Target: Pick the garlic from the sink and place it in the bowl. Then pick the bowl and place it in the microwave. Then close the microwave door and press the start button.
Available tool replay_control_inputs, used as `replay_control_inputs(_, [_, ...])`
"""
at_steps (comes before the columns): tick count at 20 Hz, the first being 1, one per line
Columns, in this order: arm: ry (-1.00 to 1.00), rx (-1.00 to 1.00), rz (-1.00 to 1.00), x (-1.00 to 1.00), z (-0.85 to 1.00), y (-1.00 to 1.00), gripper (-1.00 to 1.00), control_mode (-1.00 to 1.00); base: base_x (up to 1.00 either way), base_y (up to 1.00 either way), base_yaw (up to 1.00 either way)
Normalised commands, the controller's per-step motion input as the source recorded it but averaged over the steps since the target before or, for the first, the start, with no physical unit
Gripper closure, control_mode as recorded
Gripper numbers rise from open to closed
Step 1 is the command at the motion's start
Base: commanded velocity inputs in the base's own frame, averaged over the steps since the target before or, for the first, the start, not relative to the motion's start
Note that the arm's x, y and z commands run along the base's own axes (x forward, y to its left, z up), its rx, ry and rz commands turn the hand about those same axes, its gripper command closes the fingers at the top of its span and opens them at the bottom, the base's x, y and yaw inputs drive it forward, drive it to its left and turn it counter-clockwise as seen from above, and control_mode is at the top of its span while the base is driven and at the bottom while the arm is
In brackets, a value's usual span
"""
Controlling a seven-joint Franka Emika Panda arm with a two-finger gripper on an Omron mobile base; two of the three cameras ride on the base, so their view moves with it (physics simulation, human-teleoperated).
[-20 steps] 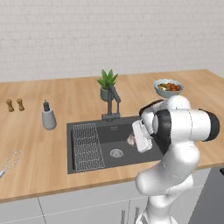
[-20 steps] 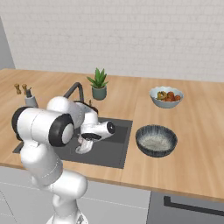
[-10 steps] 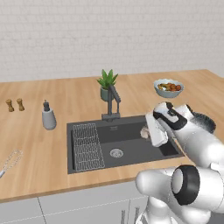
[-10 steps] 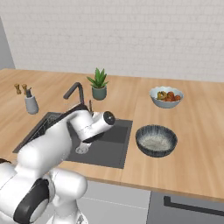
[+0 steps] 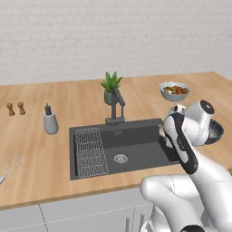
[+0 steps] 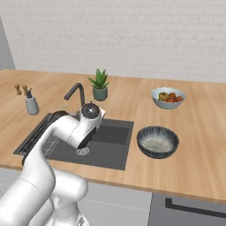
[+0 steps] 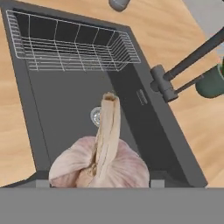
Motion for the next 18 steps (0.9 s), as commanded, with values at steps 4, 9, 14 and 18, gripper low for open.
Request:
replay_control_inputs(4, [0.09, -0.08, -0.34, -0.27, 0.44, -0.58, 1.00, -1.00, 0.00, 0.00, 0.00])
replay_control_inputs(9, [0.06, 0.00, -0.34, -0.11, 0.53, -0.52, 1.00, -1.00, 0.00, 0.00, 0.00])
replay_control_inputs(14, [0.06, 0.00, -0.34, -0.04, 0.63, -0.44, 1.00, -1.00, 0.00, 0.00, 0.00])
replay_control_inputs(18, [0.01, 0.00, -0.24, -0.05, 0.15, -0.58, 1.00, -1.00, 0.00, 0.00, 0.00])
